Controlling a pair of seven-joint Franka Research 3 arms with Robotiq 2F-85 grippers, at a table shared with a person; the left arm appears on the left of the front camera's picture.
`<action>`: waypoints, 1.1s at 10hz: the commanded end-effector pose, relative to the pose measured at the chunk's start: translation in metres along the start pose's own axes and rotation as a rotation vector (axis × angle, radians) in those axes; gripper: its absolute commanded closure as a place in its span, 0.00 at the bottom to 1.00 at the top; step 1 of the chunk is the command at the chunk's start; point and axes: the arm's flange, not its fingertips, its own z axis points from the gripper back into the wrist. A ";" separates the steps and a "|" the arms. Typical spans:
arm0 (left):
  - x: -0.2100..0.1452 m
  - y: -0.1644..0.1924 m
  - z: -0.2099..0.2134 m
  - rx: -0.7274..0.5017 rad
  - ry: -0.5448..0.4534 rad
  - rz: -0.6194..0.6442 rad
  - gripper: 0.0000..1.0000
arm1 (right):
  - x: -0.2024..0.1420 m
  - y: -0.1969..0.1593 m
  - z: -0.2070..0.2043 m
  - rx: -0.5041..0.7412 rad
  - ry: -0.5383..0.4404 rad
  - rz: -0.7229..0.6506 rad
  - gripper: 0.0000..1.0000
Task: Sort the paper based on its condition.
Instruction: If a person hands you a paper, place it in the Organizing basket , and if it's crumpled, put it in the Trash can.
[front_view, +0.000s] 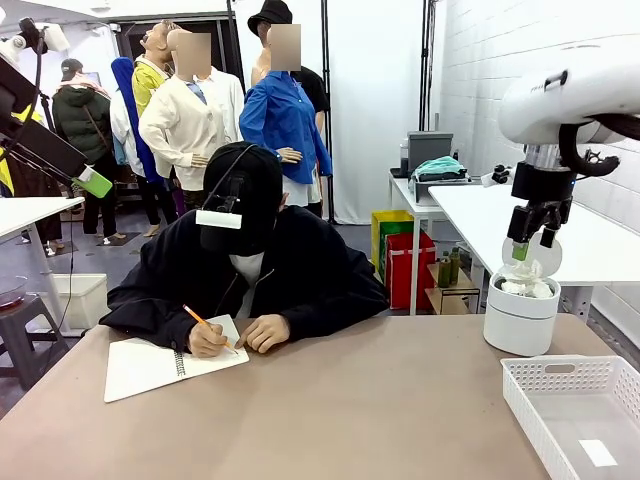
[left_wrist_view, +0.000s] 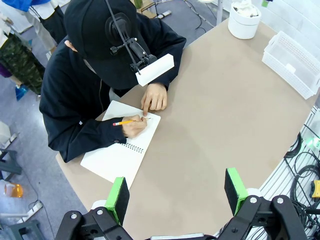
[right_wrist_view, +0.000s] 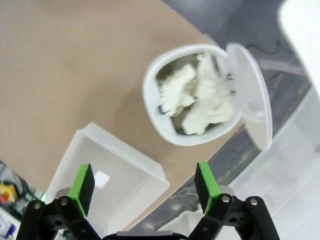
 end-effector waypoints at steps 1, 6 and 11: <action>0.000 0.000 0.001 0.003 0.000 0.001 0.00 | -0.020 0.026 0.008 0.019 -0.028 0.147 0.00; 0.000 0.000 0.001 0.003 0.000 0.001 0.00 | -0.017 0.052 0.023 0.021 -0.004 0.252 0.00; 0.000 0.000 0.001 0.003 0.000 0.001 0.00 | -0.017 0.052 0.023 0.021 -0.004 0.252 0.00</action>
